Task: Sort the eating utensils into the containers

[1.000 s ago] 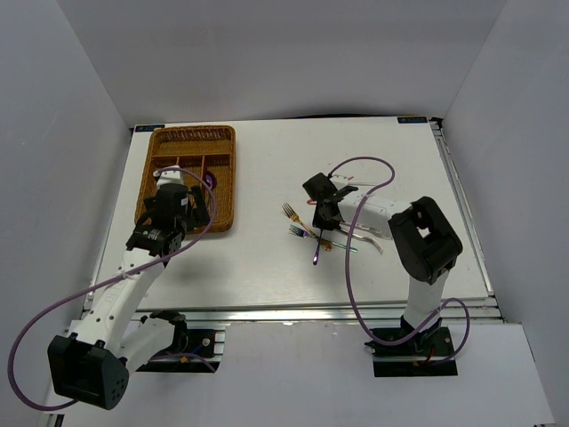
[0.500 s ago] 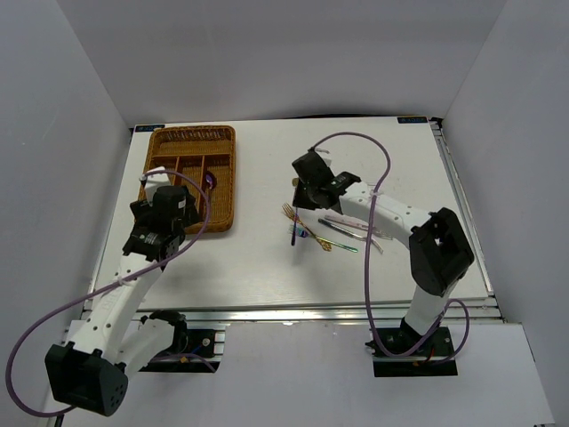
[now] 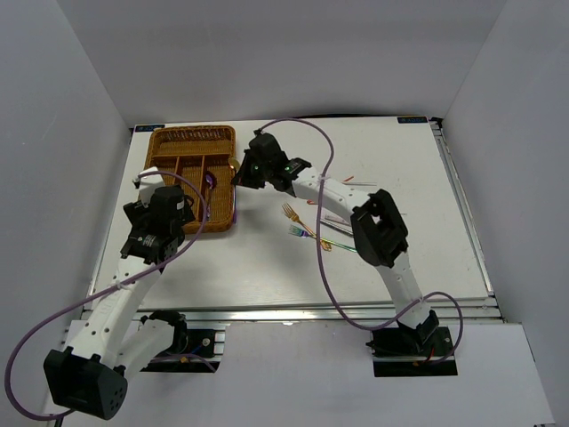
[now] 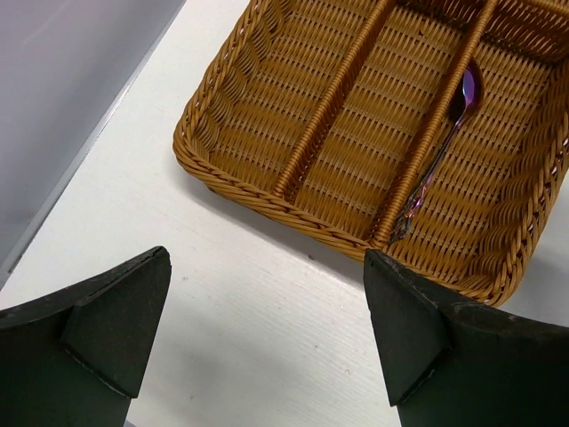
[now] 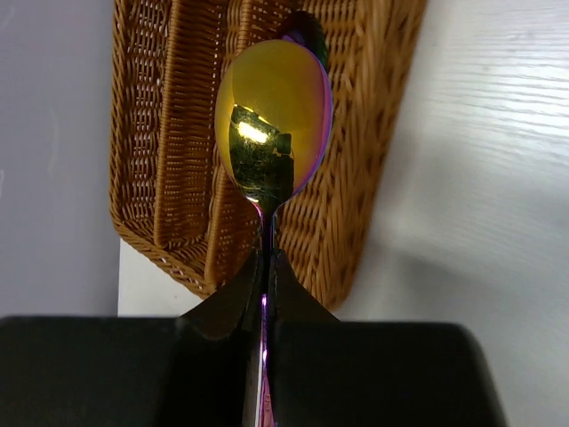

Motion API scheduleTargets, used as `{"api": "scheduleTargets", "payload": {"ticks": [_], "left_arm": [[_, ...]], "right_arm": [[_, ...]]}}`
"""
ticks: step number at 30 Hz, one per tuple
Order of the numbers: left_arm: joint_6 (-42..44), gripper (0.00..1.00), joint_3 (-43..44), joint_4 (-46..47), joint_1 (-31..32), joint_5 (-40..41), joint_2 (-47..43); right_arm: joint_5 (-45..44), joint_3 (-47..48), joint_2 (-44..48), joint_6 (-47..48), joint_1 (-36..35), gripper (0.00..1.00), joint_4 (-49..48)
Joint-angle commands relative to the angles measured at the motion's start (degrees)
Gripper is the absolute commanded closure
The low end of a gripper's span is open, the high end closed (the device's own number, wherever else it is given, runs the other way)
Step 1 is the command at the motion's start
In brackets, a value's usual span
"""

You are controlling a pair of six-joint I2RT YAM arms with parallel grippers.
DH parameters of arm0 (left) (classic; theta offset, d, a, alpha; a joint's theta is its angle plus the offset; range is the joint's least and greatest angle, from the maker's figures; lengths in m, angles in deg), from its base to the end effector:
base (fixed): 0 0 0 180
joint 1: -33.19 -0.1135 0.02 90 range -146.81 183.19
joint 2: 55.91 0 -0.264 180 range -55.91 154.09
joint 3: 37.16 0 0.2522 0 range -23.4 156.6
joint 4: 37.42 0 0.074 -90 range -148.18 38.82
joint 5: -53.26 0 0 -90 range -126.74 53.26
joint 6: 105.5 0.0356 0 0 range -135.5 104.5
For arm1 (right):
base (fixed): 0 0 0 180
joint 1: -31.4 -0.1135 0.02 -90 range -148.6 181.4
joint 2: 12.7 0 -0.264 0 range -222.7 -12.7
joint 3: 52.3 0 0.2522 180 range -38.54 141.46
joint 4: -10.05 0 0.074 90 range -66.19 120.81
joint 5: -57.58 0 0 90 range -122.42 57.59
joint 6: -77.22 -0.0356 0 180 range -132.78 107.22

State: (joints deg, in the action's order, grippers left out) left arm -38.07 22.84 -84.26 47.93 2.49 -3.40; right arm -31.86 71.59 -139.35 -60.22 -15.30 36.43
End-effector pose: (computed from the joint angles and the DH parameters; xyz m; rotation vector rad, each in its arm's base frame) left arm 0.1875 -0.0260 0.2914 -0.4916 2.0496 0.3872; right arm 0.3600 0.3825 0.2598 0.0080 2.2422 0.9718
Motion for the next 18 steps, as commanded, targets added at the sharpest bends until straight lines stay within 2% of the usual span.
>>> {"api": "scheduleTargets", "payload": {"ticks": [1,7,13,17,18], "left_arm": [[-0.5,0.02,1.6,-0.3,0.1,0.8,-1.0],[-0.3,0.02,1.6,0.1,0.1,-0.2,-1.4],[0.1,0.02,1.4,0.4,0.1,-2.4,-1.4],[0.2,0.02,1.2,0.6,0.1,-3.3,-1.5],[0.3,0.02,1.2,0.6,0.1,-3.7,-1.5]], "right_arm": [[5.5,4.7,-3.3,-2.7,-0.1,1.00,-7.2],[8.0,16.3,-12.9,-4.5,-0.5,1.00,-10.1],[7.1,16.6,-16.4,-6.3,-0.5,0.99,-13.5],[7.4,17.9,-18.4,-6.3,-0.5,0.91,-13.4],[7.5,18.5,-18.8,-6.2,-0.5,0.83,-13.1]]}}
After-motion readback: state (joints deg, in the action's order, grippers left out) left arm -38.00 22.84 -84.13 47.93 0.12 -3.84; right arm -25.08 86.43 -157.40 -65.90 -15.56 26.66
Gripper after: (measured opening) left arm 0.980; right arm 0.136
